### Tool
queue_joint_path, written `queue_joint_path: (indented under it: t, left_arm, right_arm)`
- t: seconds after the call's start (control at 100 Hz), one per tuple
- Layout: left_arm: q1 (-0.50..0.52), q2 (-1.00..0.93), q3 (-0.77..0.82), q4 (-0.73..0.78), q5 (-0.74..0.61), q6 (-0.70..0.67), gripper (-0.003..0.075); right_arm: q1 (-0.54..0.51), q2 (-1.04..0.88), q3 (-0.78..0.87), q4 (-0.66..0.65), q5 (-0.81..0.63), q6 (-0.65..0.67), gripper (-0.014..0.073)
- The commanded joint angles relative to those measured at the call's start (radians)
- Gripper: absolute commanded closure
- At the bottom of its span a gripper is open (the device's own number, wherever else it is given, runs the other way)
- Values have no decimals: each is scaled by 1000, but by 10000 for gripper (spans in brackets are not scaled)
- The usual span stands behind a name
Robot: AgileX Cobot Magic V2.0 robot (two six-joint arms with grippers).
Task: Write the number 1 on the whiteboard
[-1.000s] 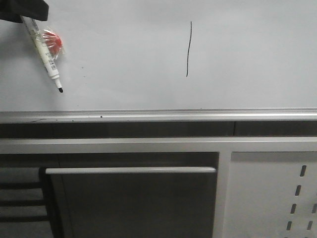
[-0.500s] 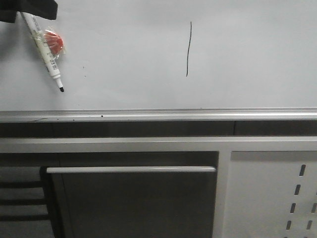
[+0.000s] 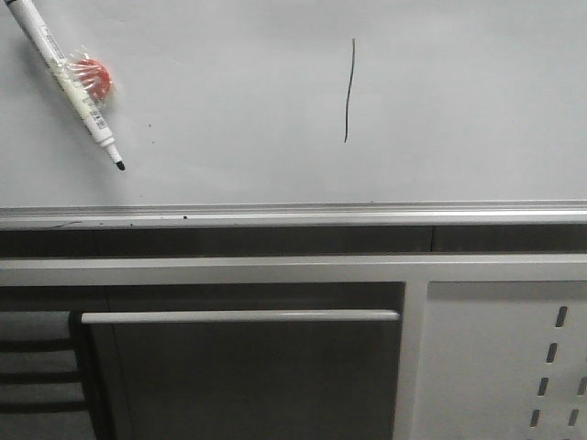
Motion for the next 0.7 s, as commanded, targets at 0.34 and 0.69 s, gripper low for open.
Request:
queue_joint_path:
  t: [0.34,0.69]
  left_arm:
    - [1,-308,100,-75,162,-19,227]
    - [1,-481,102,8,178,-19,741]
  right_arm:
    - [-20,-142,-36,29,-22,-3,226]
    - [-124,-472,149,20,-169,-2,653]
